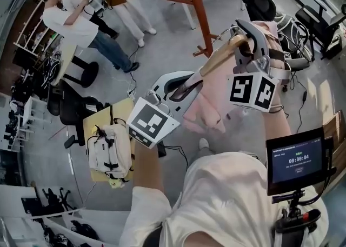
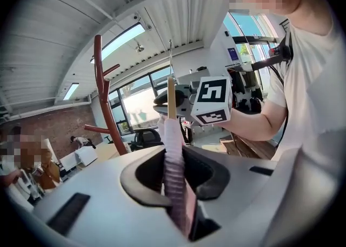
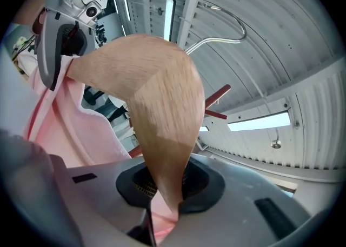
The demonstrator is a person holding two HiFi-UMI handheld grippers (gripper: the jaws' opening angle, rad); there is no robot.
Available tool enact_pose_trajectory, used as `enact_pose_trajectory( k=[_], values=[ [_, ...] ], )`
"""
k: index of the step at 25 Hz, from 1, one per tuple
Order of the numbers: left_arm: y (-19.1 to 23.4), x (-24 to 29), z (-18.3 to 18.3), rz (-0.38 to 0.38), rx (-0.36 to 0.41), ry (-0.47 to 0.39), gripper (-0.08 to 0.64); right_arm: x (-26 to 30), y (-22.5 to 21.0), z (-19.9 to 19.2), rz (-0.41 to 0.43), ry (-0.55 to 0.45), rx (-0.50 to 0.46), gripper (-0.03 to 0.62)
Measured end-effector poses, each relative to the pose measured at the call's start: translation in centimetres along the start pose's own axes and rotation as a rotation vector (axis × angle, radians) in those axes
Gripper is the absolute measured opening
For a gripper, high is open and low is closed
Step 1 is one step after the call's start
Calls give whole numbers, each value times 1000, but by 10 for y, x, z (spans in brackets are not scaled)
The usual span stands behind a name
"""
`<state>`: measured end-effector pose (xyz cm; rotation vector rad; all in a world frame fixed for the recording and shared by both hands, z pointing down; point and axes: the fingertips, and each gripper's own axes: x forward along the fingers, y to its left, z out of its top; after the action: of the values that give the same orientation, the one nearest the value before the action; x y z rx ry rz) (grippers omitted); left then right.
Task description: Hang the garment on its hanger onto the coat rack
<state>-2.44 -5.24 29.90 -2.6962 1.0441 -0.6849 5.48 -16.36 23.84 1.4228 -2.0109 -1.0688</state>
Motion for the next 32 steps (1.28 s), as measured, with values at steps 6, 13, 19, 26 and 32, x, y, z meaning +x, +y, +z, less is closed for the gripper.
enact_pose_trajectory(
  k=[6, 13, 19, 26, 32],
  values=[
    [59, -7, -25, -128, 23, -43, 75, 42, 18, 18, -93, 94, -15, 69],
    [98, 7, -3, -254, 64, -67, 75, 63, -11, 17, -171, 178, -46, 63],
    [129, 18, 3, -279, 75, -60, 75, 93, -18, 15, -178, 192, -53, 60],
    [156, 40, 11, -300, 26, -45, 76, 129, -29, 7, -144, 177, -62, 60],
    [173, 83, -1, -313, -30, -28, 76, 166, -24, -28, -88, 180, -61, 60]
  ],
)
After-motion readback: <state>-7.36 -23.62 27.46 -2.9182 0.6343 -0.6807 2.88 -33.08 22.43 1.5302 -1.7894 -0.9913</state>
